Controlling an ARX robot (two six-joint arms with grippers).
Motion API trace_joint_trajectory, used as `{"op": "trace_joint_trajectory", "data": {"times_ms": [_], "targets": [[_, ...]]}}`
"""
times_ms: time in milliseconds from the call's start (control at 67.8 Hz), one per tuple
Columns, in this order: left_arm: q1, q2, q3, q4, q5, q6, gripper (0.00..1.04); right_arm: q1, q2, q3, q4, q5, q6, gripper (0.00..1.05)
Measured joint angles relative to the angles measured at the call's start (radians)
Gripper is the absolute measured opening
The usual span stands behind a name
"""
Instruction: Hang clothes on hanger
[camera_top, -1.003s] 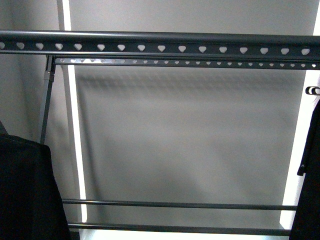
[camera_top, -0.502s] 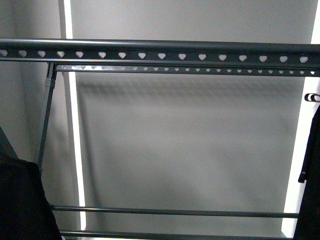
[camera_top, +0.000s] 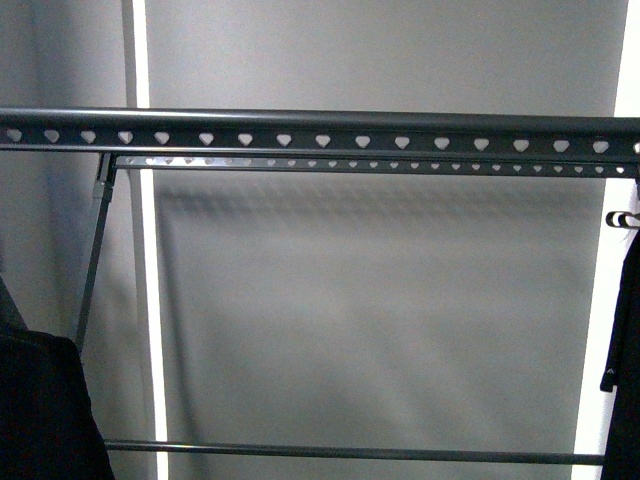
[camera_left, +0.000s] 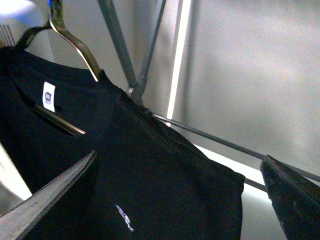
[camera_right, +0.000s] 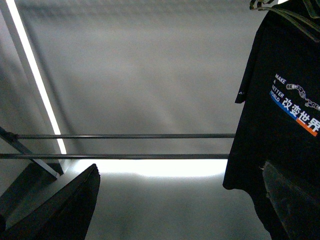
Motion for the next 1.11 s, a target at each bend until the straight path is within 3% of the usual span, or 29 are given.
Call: {"op": "trace_joint_trajectory", "data": {"times_ms": [59, 162, 251, 413, 605, 826, 1107], "targets": [[0.005, 0.133, 0.156, -0.18, -0.071, -0.129, 0.98, 0.0, 0.0, 0.0, 0.0, 0.0, 0.0, 0.97], [0.023, 0.27, 0.34, -0.421, -0.114, -0.323, 0.98, 0.0, 0.0, 0.0, 0.0, 0.0, 0.0, 0.97], [0.046, 0.357, 0.46, -0.54, -0.172, -0.468, 0.98, 0.0, 0.0, 0.0, 0.0, 0.0, 0.0, 0.97], [0.084, 0.464, 0.621, -0.747, -0.175, -0.668, 0.98, 0.0, 0.0, 0.0, 0.0, 0.0, 0.0, 0.97], [0.126, 0.573, 0.703, -0.734, -0.171, -0.725, 0.98, 0.0, 0.0, 0.0, 0.0, 0.0, 0.0, 0.97], [0.137, 0.658, 0.697, -0.483, -0.127, -0.584, 0.98, 0.0, 0.0, 0.0, 0.0, 0.0, 0.0, 0.97], [0.161, 0.659, 0.638, -0.432, -0.072, -0.502, 0.52, 0.0, 0.0, 0.0, 0.0, 0.0, 0.0, 0.97]]}}
